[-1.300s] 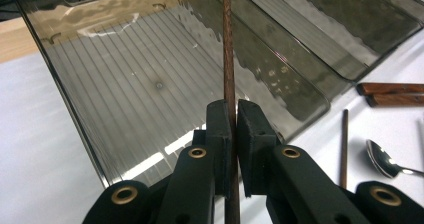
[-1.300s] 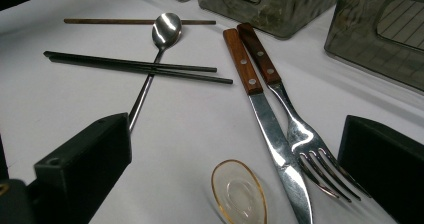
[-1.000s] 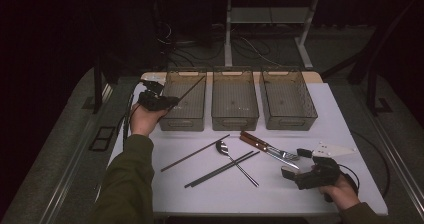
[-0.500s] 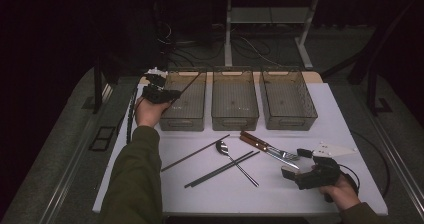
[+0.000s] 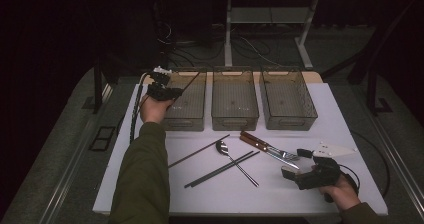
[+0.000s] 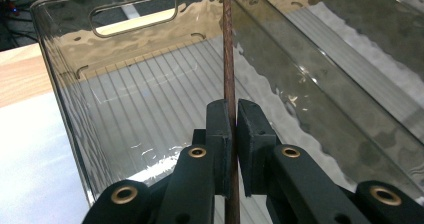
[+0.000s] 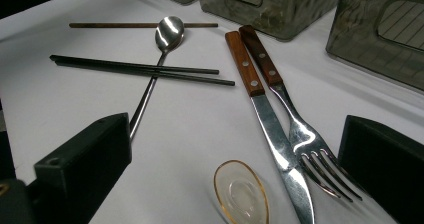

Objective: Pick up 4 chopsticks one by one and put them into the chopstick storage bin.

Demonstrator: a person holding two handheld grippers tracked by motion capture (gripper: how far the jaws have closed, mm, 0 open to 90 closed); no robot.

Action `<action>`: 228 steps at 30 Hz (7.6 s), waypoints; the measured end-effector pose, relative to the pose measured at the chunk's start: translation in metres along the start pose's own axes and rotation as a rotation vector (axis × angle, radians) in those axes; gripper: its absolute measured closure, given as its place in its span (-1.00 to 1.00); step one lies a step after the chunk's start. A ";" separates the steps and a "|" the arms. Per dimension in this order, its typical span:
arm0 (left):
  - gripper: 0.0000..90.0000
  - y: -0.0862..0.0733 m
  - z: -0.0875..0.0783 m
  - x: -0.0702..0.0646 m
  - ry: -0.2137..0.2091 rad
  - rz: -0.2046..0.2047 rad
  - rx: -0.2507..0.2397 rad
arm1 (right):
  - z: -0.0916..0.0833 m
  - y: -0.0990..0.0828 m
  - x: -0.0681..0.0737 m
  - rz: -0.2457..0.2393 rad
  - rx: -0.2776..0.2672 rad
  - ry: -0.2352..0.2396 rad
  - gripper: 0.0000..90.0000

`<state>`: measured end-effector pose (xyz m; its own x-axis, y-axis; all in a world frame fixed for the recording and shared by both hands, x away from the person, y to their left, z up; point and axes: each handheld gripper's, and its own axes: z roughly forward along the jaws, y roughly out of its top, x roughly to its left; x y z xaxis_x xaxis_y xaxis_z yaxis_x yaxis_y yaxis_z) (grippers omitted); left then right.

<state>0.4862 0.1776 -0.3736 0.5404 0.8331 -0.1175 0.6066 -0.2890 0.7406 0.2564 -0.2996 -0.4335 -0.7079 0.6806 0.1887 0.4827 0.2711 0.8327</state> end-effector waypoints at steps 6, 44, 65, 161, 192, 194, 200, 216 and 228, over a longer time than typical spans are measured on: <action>0.75 -0.003 0.007 -0.001 0.026 0.018 0.025 | 0.000 0.000 0.000 -0.001 0.001 0.000 -0.99; -0.38 -0.044 -0.055 -0.059 -0.166 0.160 -0.080 | 0.010 0.001 0.002 -0.050 0.016 0.007 -0.99; -0.46 -0.089 -0.056 -0.089 -0.185 0.233 -0.042 | 0.018 0.003 0.003 -0.045 0.020 0.010 -0.99; 0.89 -0.145 -0.035 -0.092 -0.257 0.292 0.120 | 0.017 0.000 0.006 -0.053 0.036 0.008 -0.99; 0.88 -0.138 -0.056 -0.096 -0.262 0.293 0.092 | 0.017 0.000 0.006 -0.055 0.035 0.011 -0.99; 0.88 -0.137 -0.058 -0.096 -0.265 0.294 0.084 | 0.017 0.000 0.006 -0.056 0.036 0.012 -0.99; 0.88 -0.137 -0.061 -0.098 -0.268 0.281 0.075 | 0.016 0.000 0.006 -0.055 0.035 0.012 -0.99; 0.88 -0.130 -0.076 -0.100 -0.270 0.268 0.036 | 0.016 0.000 0.006 -0.054 0.035 0.012 -0.99; 0.88 -0.127 -0.087 -0.089 -0.237 0.254 0.008 | 0.017 0.000 0.006 -0.056 0.037 0.013 -0.99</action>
<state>0.3102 0.1809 -0.4000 0.7946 0.6017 -0.0816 0.4395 -0.4771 0.7611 0.2603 -0.2840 -0.4409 -0.7407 0.6550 0.1492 0.4609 0.3339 0.8223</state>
